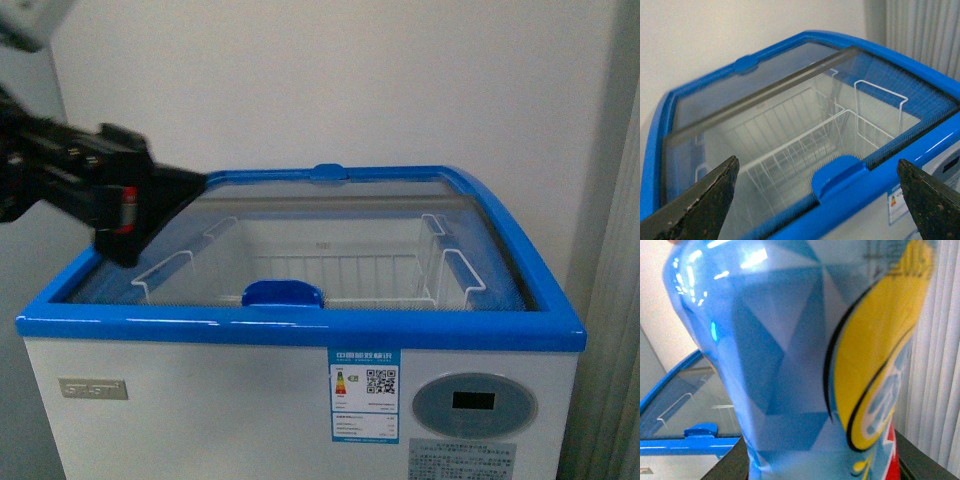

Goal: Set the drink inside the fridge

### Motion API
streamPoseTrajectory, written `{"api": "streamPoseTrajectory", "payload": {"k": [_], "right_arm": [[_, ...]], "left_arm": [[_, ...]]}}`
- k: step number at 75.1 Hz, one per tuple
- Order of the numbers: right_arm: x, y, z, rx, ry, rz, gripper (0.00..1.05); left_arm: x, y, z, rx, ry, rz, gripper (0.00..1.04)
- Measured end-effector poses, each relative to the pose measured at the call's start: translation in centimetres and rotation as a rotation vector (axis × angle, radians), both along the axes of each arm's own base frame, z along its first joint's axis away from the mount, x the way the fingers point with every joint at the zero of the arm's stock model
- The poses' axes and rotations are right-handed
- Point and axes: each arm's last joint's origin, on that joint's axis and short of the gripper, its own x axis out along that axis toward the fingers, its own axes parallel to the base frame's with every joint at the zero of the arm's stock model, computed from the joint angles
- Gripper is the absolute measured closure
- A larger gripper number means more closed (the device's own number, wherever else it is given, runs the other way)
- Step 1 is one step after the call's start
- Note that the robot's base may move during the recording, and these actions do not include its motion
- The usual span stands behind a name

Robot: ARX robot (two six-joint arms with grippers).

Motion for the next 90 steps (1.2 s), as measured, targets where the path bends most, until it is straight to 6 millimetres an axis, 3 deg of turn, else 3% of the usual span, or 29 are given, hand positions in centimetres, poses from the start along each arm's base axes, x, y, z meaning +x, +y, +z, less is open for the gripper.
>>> {"api": "streamPoseTrajectory", "payload": {"k": [8, 15, 25, 38, 78, 90], "right_arm": [[0.0, 0.0, 0.0, 0.000, 0.000, 0.001, 0.63], [0.0, 0.0, 0.0, 0.000, 0.000, 0.000, 0.63], [0.0, 0.0, 0.0, 0.000, 0.000, 0.000, 0.63], [0.0, 0.0, 0.0, 0.000, 0.000, 0.001, 0.63], [0.0, 0.0, 0.0, 0.000, 0.000, 0.000, 0.63], [0.0, 0.0, 0.0, 0.000, 0.000, 0.000, 0.63]], "left_arm": [[2.2, -2.0, 0.1, 0.173, -0.083, -0.102, 0.08], [4.0, -3.5, -1.0, 0.329, -0.121, -0.169, 0.08], [5.7, -4.1, -2.7, 0.499, -0.163, -0.223, 0.08], [7.8, -4.0, -3.1, 0.618, -0.185, -0.252, 0.08], [13.1, -3.8, -5.5, 0.703, -0.165, -0.295, 0.08], [15.0, -4.2, -5.4, 0.694, -0.182, -0.312, 0.08]]}}
